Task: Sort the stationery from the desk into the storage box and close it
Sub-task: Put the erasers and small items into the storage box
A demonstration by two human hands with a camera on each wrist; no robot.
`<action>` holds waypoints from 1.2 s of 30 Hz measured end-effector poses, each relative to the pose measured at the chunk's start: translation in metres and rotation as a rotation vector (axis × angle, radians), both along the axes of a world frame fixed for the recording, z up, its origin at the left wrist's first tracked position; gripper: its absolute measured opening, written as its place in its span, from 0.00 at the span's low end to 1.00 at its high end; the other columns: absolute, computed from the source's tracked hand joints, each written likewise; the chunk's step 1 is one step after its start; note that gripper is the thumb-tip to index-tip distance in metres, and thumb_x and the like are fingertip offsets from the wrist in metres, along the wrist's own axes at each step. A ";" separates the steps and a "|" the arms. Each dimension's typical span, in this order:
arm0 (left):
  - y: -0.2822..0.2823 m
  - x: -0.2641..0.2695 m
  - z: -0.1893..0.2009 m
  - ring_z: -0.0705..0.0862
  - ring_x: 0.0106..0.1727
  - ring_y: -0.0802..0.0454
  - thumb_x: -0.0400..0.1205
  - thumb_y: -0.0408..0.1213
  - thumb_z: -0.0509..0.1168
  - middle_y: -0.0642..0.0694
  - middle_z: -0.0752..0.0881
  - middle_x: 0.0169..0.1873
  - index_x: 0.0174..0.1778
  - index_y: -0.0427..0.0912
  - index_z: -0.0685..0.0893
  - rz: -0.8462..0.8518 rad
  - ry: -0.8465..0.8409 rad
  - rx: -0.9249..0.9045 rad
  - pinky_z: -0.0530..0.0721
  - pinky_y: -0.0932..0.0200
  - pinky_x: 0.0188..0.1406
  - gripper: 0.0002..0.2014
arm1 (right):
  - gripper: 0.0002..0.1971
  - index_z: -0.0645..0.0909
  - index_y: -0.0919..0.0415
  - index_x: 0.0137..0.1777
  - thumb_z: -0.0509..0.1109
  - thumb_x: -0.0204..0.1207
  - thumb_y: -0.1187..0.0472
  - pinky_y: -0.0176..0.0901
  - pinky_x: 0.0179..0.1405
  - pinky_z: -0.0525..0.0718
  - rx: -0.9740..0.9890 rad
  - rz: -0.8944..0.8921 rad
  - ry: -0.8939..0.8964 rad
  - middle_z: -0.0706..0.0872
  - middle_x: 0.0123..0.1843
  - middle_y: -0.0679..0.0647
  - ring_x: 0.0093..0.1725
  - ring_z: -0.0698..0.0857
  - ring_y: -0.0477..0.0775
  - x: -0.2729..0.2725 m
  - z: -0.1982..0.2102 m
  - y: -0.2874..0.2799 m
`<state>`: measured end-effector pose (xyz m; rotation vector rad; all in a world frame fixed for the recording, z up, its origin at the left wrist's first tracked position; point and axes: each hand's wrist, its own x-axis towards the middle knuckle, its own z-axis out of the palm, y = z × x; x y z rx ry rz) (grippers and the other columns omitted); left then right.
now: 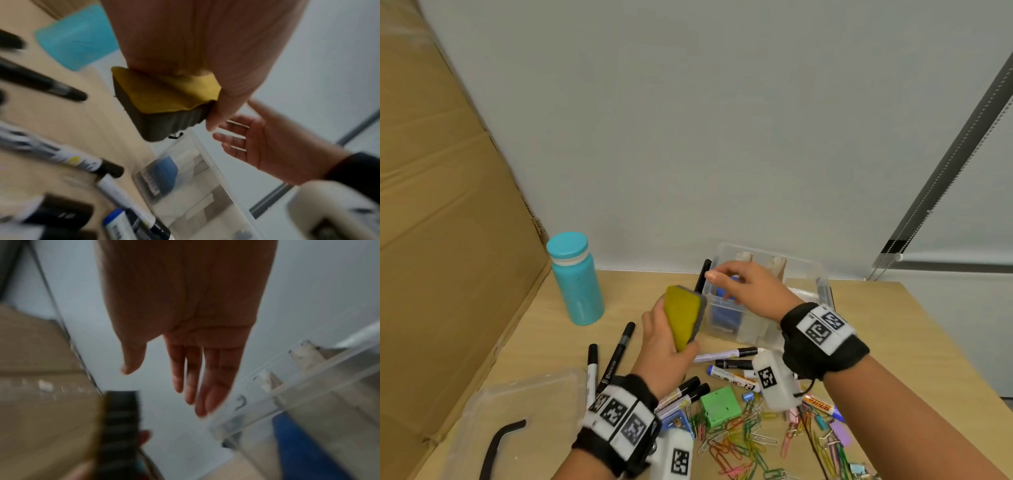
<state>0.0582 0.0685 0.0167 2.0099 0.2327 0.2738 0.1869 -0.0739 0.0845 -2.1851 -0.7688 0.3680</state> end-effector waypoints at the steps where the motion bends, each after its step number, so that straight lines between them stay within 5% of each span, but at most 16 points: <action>1: -0.005 0.010 0.006 0.71 0.62 0.56 0.76 0.36 0.71 0.50 0.64 0.61 0.80 0.53 0.50 -0.020 -0.029 0.047 0.72 0.60 0.67 0.43 | 0.25 0.80 0.52 0.65 0.64 0.75 0.38 0.42 0.45 0.85 0.053 0.041 0.166 0.86 0.56 0.49 0.46 0.88 0.49 -0.008 0.006 -0.002; 4: -0.018 0.043 0.018 0.73 0.64 0.54 0.74 0.53 0.71 0.50 0.65 0.62 0.80 0.56 0.54 -0.134 -0.084 0.097 0.74 0.57 0.69 0.42 | 0.21 0.71 0.54 0.72 0.66 0.80 0.51 0.50 0.45 0.91 0.060 0.084 0.325 0.86 0.55 0.57 0.47 0.89 0.59 -0.011 0.012 -0.015; 7: -0.015 0.075 0.029 0.69 0.72 0.50 0.75 0.69 0.57 0.53 0.64 0.67 0.80 0.57 0.59 -0.109 -0.050 -0.036 0.68 0.54 0.73 0.39 | 0.14 0.72 0.55 0.65 0.66 0.81 0.60 0.60 0.50 0.88 0.076 -0.067 0.003 0.85 0.52 0.56 0.48 0.87 0.57 0.006 0.027 -0.040; 9: -0.006 0.097 0.027 0.65 0.77 0.48 0.82 0.62 0.51 0.48 0.60 0.75 0.81 0.53 0.58 0.001 0.013 -0.118 0.62 0.57 0.72 0.33 | 0.09 0.71 0.56 0.59 0.64 0.81 0.62 0.54 0.47 0.85 0.130 -0.194 -0.184 0.83 0.47 0.55 0.45 0.85 0.56 0.016 0.042 -0.055; 13: -0.002 0.121 -0.001 0.66 0.78 0.39 0.86 0.52 0.50 0.38 0.61 0.79 0.82 0.45 0.57 -0.021 0.230 0.188 0.65 0.46 0.78 0.29 | 0.09 0.68 0.58 0.56 0.61 0.78 0.66 0.36 0.35 0.72 0.188 -0.282 -0.350 0.78 0.45 0.53 0.38 0.77 0.46 0.028 0.051 -0.054; 19: -0.018 0.116 -0.027 0.70 0.64 0.53 0.89 0.40 0.48 0.38 0.65 0.72 0.72 0.34 0.68 -0.026 0.167 0.076 0.60 0.72 0.62 0.19 | 0.13 0.73 0.62 0.61 0.64 0.77 0.64 0.39 0.46 0.71 -0.026 -0.200 -0.249 0.80 0.52 0.56 0.48 0.79 0.55 0.044 0.029 -0.032; 24: -0.031 0.098 -0.039 0.65 0.75 0.47 0.88 0.42 0.49 0.38 0.62 0.75 0.76 0.35 0.66 -0.005 0.100 0.068 0.61 0.54 0.79 0.22 | 0.15 0.78 0.65 0.63 0.58 0.81 0.60 0.44 0.50 0.76 -0.376 -0.076 -0.111 0.82 0.58 0.60 0.54 0.80 0.59 0.059 0.019 -0.010; 27: -0.035 0.093 -0.039 0.63 0.77 0.44 0.88 0.43 0.49 0.40 0.61 0.77 0.78 0.36 0.64 0.040 0.093 0.105 0.60 0.50 0.80 0.23 | 0.18 0.79 0.70 0.65 0.57 0.82 0.60 0.46 0.53 0.80 -0.567 -0.077 -0.054 0.83 0.60 0.63 0.56 0.82 0.62 0.070 0.008 0.006; 30: -0.036 0.091 -0.036 0.62 0.78 0.43 0.89 0.44 0.48 0.41 0.60 0.78 0.79 0.37 0.63 0.055 0.107 0.158 0.60 0.51 0.80 0.24 | 0.20 0.74 0.63 0.71 0.59 0.81 0.60 0.54 0.67 0.77 -0.820 -0.124 -0.210 0.71 0.72 0.64 0.67 0.77 0.68 0.078 -0.001 0.016; 36: -0.038 0.089 -0.034 0.60 0.78 0.43 0.88 0.45 0.47 0.42 0.60 0.79 0.79 0.39 0.63 0.076 0.130 0.249 0.61 0.50 0.77 0.24 | 0.18 0.74 0.60 0.69 0.62 0.79 0.65 0.51 0.56 0.79 -0.875 -0.017 -0.378 0.81 0.65 0.60 0.66 0.79 0.63 0.080 -0.006 0.023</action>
